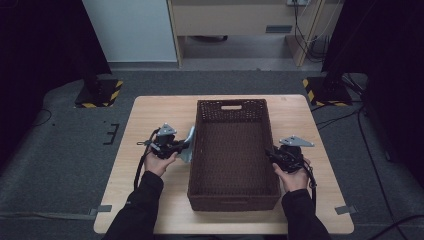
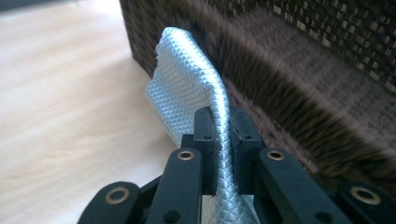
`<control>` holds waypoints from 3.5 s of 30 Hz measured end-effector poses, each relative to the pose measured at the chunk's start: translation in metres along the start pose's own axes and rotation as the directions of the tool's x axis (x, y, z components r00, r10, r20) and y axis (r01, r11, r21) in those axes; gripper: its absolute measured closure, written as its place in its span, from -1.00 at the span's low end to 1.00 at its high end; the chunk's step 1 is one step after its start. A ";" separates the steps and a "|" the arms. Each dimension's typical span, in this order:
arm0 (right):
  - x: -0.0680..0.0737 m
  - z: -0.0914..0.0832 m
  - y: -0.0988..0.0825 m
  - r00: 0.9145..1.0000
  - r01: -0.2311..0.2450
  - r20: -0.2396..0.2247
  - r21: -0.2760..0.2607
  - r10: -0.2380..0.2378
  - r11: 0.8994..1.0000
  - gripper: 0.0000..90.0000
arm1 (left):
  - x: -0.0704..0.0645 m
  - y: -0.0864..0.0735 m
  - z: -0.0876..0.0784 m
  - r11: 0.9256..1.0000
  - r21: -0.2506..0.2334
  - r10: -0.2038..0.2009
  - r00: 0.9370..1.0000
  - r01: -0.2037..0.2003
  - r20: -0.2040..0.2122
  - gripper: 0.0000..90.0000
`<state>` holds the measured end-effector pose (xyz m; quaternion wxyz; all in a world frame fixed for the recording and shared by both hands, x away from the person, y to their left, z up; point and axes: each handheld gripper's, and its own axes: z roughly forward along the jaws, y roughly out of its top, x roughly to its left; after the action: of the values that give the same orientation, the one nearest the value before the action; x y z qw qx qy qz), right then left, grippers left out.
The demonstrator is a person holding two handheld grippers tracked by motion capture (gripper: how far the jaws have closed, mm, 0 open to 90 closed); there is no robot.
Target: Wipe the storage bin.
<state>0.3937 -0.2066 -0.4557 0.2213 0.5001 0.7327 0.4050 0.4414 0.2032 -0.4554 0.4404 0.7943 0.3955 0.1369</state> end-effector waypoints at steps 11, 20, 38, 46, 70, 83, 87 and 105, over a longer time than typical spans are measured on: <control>-0.001 0.000 -0.001 1.000 -0.010 -0.009 -0.008 0.010 1.000 0.55 | -0.009 0.000 -0.009 1.000 -0.007 0.020 1.000 -0.020 0.000 0.83; -0.001 0.000 -0.001 1.000 -0.007 -0.009 -0.006 0.007 1.000 0.55 | -0.013 -0.022 0.024 0.993 0.118 0.004 1.000 -0.005 0.012 0.83; 0.003 0.000 0.001 1.000 -0.001 0.026 0.004 0.001 1.000 0.58 | -0.023 -0.001 -0.019 0.998 0.005 0.055 0.998 -0.055 0.039 0.83; 0.004 0.001 0.002 0.999 -0.001 0.037 0.005 0.001 1.000 0.58 | -0.011 -0.032 0.014 0.990 0.143 0.013 1.000 -0.017 0.029 0.83; 0.002 0.002 0.002 0.999 -0.013 0.046 -0.010 0.014 1.000 0.49 | -0.022 -0.037 -0.012 0.994 0.101 0.047 0.998 -0.052 0.051 0.83; 0.001 -0.005 0.001 0.999 0.001 0.043 -0.038 0.001 0.999 0.18 | -0.025 -0.026 -0.028 0.998 0.030 0.044 0.997 -0.046 0.062 0.83; 0.004 -0.011 0.000 1.000 0.022 0.012 -0.029 -0.022 0.999 0.16 | -0.030 -0.020 -0.041 0.998 -0.010 0.056 0.996 -0.056 0.071 0.83; 0.006 -0.009 -0.006 1.000 -0.021 -0.013 0.030 0.021 0.999 0.54 | -0.035 -0.048 -0.013 0.989 0.132 0.052 0.996 -0.062 0.078 0.83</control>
<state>0.3815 -0.2051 -0.4553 0.2046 0.5084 0.7349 0.3995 0.3867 0.1994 -0.4820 0.3961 0.8378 0.3642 0.0929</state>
